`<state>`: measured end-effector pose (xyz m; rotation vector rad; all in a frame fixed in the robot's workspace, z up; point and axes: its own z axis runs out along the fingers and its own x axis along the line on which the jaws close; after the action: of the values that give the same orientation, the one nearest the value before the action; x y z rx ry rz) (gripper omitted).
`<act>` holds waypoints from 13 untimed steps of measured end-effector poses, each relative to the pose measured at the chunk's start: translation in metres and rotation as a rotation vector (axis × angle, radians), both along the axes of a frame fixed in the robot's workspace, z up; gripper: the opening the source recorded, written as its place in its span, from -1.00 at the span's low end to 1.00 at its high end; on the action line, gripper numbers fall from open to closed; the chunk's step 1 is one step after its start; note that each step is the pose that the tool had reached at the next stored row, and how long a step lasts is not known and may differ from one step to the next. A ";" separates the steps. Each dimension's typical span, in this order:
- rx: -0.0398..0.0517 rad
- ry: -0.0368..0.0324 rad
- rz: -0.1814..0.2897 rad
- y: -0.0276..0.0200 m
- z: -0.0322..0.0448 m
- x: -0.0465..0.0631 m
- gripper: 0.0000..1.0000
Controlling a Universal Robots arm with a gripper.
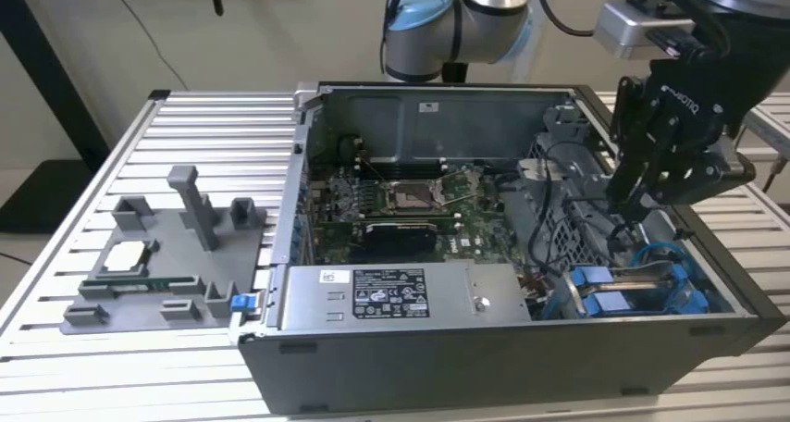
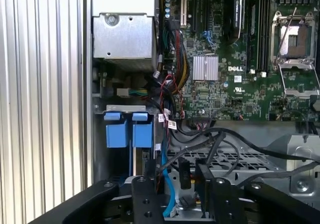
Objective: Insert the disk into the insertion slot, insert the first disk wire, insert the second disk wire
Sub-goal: 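Insert the first disk wire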
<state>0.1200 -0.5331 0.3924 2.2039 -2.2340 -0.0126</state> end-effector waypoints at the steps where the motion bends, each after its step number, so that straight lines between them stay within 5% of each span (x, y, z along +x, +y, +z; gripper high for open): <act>1: 0.0019 -0.0040 0.001 0.0000 -0.0009 -0.001 1.00; 4: 0.0104 -0.0173 0.004 0.0000 -0.0027 -0.001 1.00; 13: 0.0250 -0.0266 0.009 -0.0001 -0.0035 -0.010 1.00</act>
<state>0.1105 -0.5332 0.3889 2.2394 -2.2503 -0.0114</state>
